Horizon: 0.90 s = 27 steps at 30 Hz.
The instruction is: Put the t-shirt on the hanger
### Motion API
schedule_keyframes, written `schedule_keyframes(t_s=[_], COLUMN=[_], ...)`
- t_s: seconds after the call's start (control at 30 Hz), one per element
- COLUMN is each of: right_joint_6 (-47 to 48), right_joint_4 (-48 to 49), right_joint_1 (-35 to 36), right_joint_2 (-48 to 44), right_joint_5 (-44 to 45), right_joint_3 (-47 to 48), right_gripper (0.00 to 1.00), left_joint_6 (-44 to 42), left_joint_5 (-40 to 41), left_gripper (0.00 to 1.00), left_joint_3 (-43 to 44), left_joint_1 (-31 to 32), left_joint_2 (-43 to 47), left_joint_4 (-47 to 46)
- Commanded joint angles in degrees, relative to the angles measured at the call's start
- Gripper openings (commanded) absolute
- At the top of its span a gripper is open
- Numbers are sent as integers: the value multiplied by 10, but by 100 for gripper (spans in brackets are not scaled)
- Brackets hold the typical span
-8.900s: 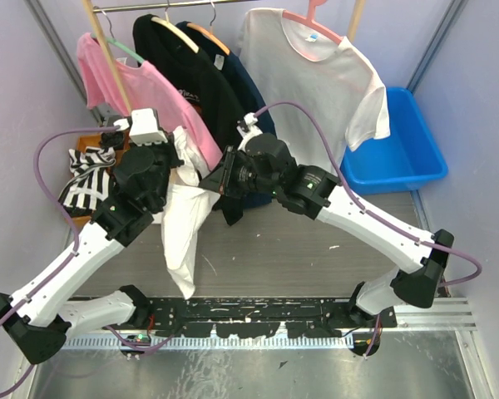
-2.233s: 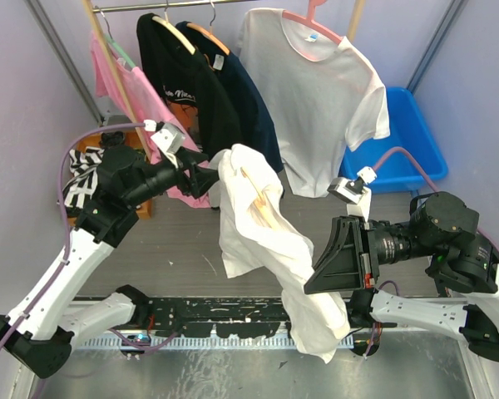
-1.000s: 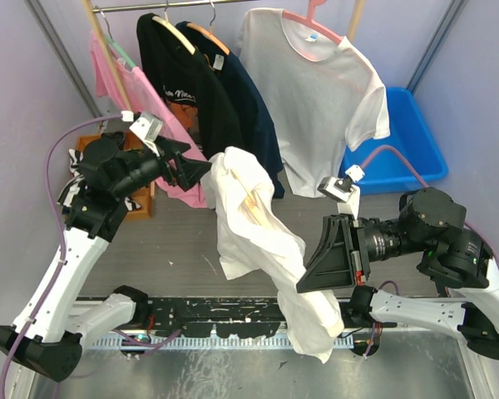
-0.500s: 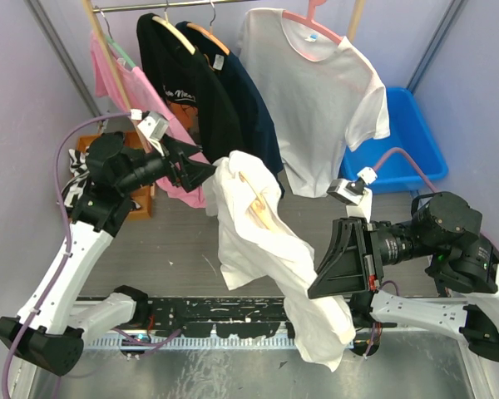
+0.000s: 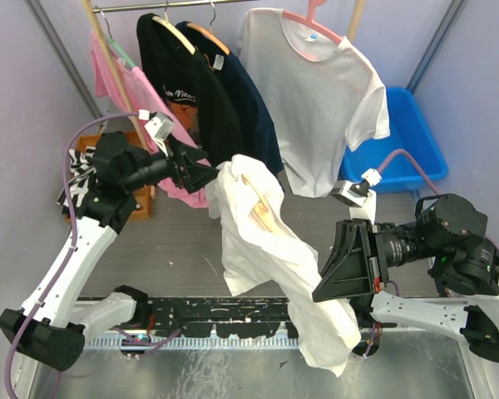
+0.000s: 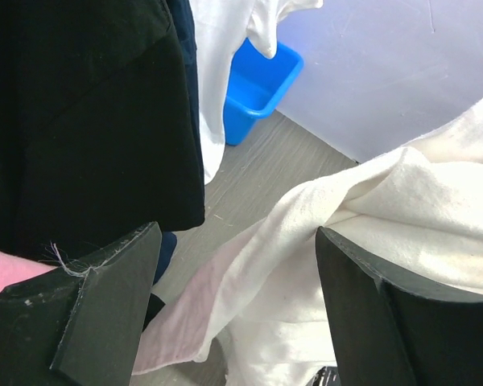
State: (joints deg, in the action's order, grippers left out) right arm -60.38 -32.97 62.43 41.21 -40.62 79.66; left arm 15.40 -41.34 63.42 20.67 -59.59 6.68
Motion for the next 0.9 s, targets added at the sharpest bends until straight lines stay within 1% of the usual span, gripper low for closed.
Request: schedule_keyframes(t_s=[0.0, 0.27, 0.37, 0.53, 0.63, 0.77, 0.8, 0.87], right_joint_6=[35, 41, 44, 48, 49, 50, 49, 51], right_joint_4=[103, 103, 102, 103, 100, 95, 93, 90], right_joint_1=[-1, 0, 0, 0, 0, 0, 0, 0], right_joint_2=[-12, -31, -32, -33, -36, -40, -41, -42], right_joint_5=[-12, -12, -15, -16, -14, -9, -9, -6], right_joint_3=[21, 12, 15, 15, 13, 13, 13, 11], right_gripper=[1, 1, 1, 1, 1, 1, 1, 1], left_joint_6=[7, 8, 5, -5, -6, -6, -6, -8], left_joint_5=[-18, -20, -22, -20, -21, -6, 4, 30], left_gripper=[84, 83, 79, 51, 39, 2, 0, 0], left_joint_3=[-6, -6, -4, 8, 18, 27, 29, 33], left_joint_1=[2, 13, 24, 40, 45, 45, 45, 45], left_joint_2=[-5, -20, -21, -30, -34, -27, -24, -14], left_joint_4=[-5, -7, -6, 13, 21, 32, 34, 39])
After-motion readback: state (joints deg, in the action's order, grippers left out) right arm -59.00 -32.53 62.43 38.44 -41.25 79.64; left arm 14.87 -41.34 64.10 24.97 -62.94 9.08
